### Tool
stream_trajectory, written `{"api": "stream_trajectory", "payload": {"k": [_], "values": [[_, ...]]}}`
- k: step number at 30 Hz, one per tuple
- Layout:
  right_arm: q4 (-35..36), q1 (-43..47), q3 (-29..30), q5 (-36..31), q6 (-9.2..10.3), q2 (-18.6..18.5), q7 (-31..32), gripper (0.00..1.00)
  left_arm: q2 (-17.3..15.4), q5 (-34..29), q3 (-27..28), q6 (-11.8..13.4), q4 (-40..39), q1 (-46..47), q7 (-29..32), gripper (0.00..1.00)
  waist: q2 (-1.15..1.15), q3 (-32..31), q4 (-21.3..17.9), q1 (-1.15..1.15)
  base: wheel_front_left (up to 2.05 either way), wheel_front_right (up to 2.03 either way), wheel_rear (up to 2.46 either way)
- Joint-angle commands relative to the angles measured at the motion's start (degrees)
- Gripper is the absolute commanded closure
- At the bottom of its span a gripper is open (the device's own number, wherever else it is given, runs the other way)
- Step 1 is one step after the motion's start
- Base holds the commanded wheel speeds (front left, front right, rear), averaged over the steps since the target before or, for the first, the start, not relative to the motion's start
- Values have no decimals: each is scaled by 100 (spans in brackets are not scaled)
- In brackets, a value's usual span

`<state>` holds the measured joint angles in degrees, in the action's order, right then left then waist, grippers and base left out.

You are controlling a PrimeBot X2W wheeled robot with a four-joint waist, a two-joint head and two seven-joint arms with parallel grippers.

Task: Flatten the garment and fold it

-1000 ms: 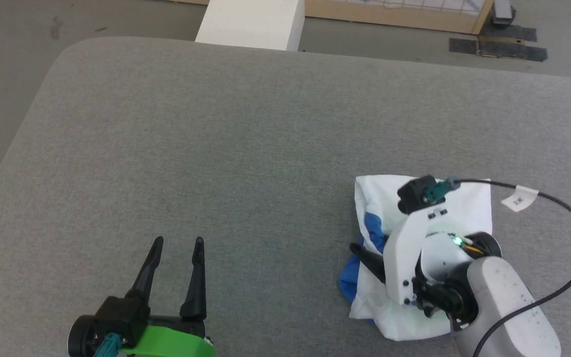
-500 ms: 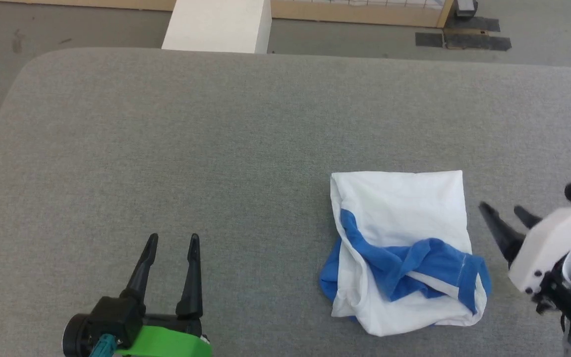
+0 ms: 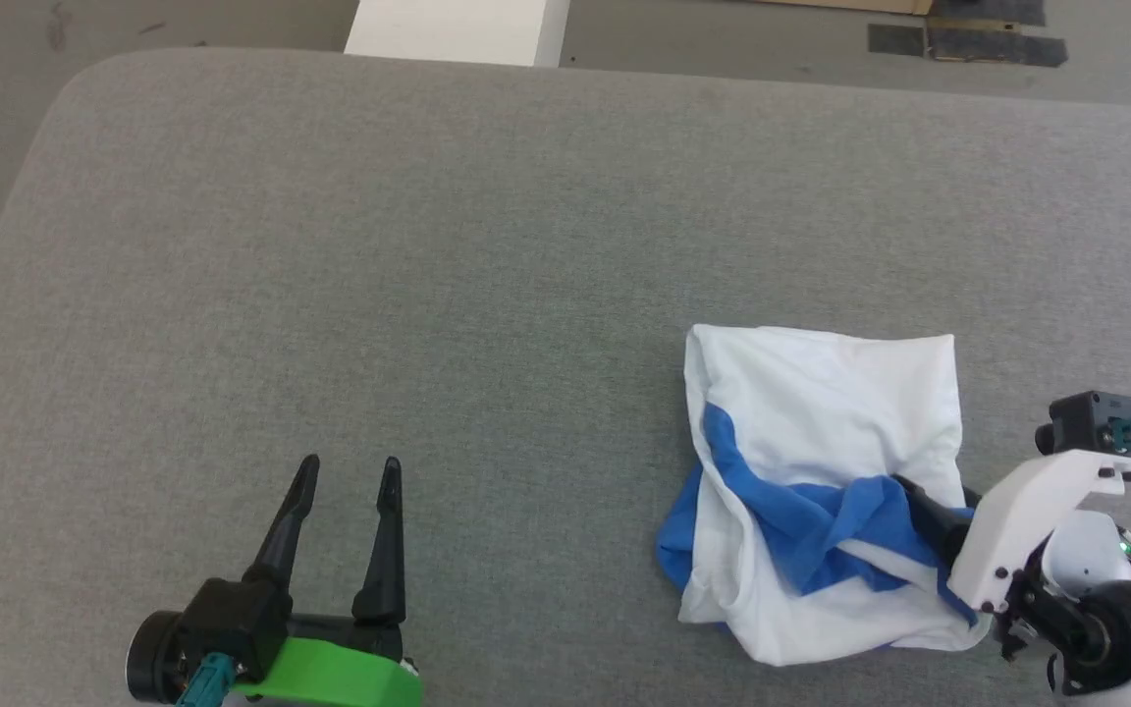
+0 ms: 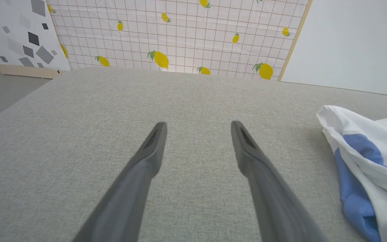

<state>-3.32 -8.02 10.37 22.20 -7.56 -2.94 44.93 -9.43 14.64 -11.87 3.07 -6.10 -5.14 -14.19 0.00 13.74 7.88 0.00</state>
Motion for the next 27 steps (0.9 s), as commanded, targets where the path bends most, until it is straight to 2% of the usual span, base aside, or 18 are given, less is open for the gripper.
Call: {"api": "stream_trajectory", "payload": {"k": [1, 3, 4, 6, 12, 18, 22, 27], "values": [[-144, -119, -48, 14, 8, 6, -52, 0, -46, -45, -10, -13, -9, 109, 6, 0, 0, 61, 70, 0, 0, 0, 0], [-363, -190, -129, 37, 8, 6, -115, 0, -46, -40, -24, -10, -2, 121, 7, 0, 0, 77, 90, 0, 0, 0, 0], [-487, -225, -177, 85, 8, 6, -149, 27, -47, -39, -32, -9, 3, 128, 10, 0, 0, 83, 99, 0, 0, 0, 0], [-667, -279, -262, 195, 8, 6, -205, 100, -51, -42, -49, -7, 16, 144, 18, 0, 0, 82, 106, 0, 0, 0, 0], [-736, -429, -256, 3, 8, 6, -482, 100, -104, -43, -59, 15, 12, 135, 46, 0, 0, -101, -97, 0, 0, 0, 0], [-372, -582, -84, -441, 8, -119, -219, 100, -147, -42, -87, 38, -58, 64, 98, 0, 0, -237, -525, 0, 0, 0, 0], [-64, -725, -139, -589, 8, -563, 122, 100, -204, -48, -99, 28, -140, 84, 144, 0, 0, -152, -831, 0, 0, 0, 0], [180, -1022, -230, -715, 8, -1345, 351, 100, -279, -106, -89, 34, -295, 262, 169, 0, 0, 171, -1163, 0, 0, 0, 0]]}}
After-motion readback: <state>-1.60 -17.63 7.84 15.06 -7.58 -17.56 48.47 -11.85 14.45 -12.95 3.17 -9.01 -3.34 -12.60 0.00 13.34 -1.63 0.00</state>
